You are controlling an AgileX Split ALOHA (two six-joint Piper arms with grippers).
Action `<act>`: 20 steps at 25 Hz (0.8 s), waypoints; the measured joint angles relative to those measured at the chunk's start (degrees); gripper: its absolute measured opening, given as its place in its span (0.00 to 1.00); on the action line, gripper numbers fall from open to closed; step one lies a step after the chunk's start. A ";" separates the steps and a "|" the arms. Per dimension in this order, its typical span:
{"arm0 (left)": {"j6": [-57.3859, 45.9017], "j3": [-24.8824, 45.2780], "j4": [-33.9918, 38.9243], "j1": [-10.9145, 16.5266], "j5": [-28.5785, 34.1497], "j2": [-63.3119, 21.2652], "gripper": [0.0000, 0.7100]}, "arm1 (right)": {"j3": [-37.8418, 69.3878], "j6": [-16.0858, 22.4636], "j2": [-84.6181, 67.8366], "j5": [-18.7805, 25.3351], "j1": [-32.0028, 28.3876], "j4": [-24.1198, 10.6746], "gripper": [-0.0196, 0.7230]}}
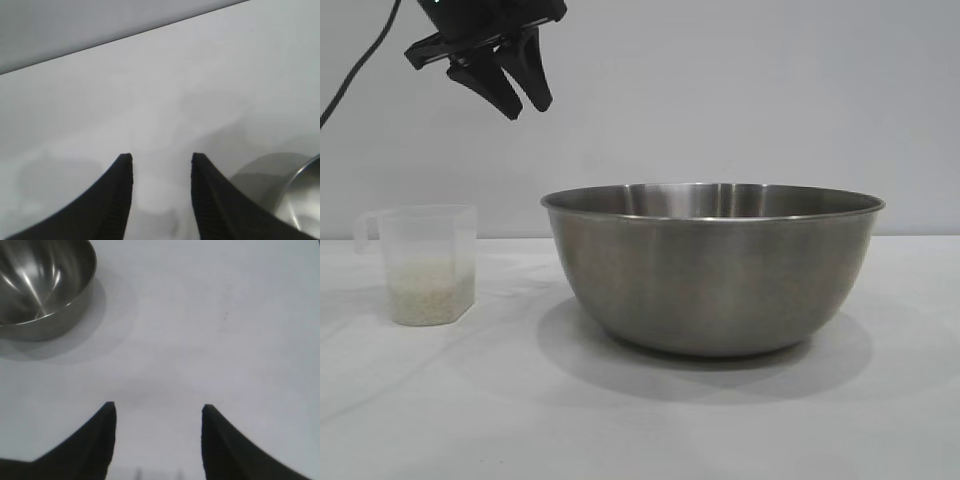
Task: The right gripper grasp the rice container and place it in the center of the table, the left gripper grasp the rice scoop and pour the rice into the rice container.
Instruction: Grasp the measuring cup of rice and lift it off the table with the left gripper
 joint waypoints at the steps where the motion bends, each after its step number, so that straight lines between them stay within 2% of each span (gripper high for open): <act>1: 1.98 0.00 0.00 -0.15 -0.11 -0.59 0.38 | 0.00 0.00 0.00 0.00 0.00 0.00 0.52; 3: 5.86 0.00 -0.12 -0.65 -0.20 -2.16 0.38 | 0.00 0.00 0.00 0.00 0.00 0.00 0.52; 4: 7.41 0.11 -0.12 -1.20 -0.57 -3.33 0.38 | 0.00 0.00 0.00 0.00 0.00 0.00 0.47; 7: 9.16 3.77 -0.25 -3.45 -5.37 -8.04 0.38 | 0.00 0.00 0.00 0.00 0.00 0.00 0.45; 8: 9.42 6.31 -0.35 -4.39 -8.55 -10.11 0.38 | 0.00 0.00 0.00 0.00 0.00 0.00 0.38; 9: 9.65 8.85 -0.35 -5.40 -11.50 -12.27 0.38 | 0.00 0.00 0.00 -0.09 0.00 0.00 0.36; 14: 10.93 28.21 -0.61 -9.69 -33.60 -22.39 0.38 | 0.00 0.00 0.00 -0.09 0.00 0.00 0.38; 20: 6.28 49.06 -2.47 -10.29 -54.12 -30.43 0.38 | 0.00 0.04 0.00 -0.09 0.00 0.00 0.38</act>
